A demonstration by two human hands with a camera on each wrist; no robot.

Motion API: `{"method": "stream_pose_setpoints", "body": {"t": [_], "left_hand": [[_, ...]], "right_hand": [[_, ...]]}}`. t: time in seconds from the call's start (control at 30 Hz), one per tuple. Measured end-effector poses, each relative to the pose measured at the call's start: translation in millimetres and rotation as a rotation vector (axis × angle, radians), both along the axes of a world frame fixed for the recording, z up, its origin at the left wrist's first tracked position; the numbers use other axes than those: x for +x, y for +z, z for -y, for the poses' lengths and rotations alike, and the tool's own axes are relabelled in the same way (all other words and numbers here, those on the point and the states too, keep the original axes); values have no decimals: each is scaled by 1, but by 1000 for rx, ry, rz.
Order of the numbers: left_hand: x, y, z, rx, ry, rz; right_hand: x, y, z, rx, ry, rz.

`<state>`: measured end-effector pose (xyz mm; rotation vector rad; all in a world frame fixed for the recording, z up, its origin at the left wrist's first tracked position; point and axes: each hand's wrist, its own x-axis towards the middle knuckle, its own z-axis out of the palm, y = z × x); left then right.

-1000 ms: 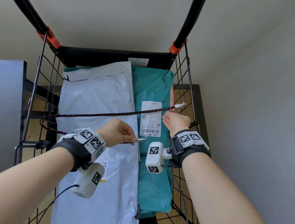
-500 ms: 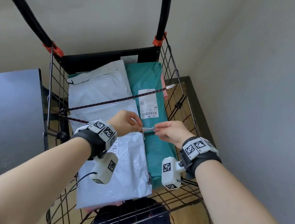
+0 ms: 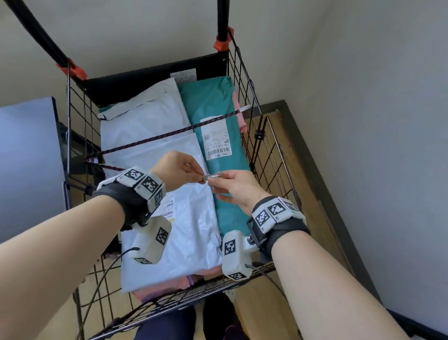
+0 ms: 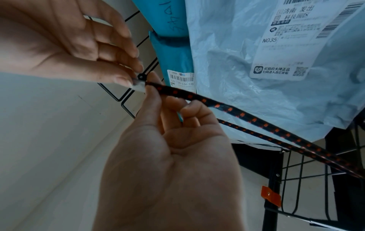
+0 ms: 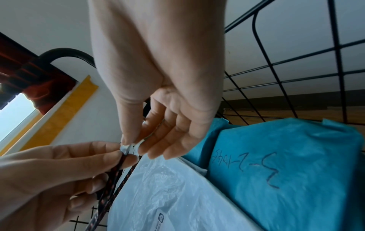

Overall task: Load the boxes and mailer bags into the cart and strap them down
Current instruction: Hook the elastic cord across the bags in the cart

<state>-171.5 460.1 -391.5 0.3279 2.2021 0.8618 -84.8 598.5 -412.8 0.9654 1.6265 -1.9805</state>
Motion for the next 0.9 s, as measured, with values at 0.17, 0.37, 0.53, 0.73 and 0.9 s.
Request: {"method": "stream_pose_setpoints", "body": {"t": [0.17,0.37,0.53,0.73,0.9], "left_hand": [[-6,11,8,10,-72,-17],[-24,6,15,-13,-254,-32],[-37,-2,15,65,-355,-17],[-37,-18,11,94,-403,10],[-34,-32,-13,52,-455,37]], "right_hand": [[-2,12,12,7,-72,-14],[-6,13,34,36,-324,-21],[0,3,67,37,-566,-95],[9,-12,88,-45,-856,-85],[13,-25,77,-165,-995,-56]]}}
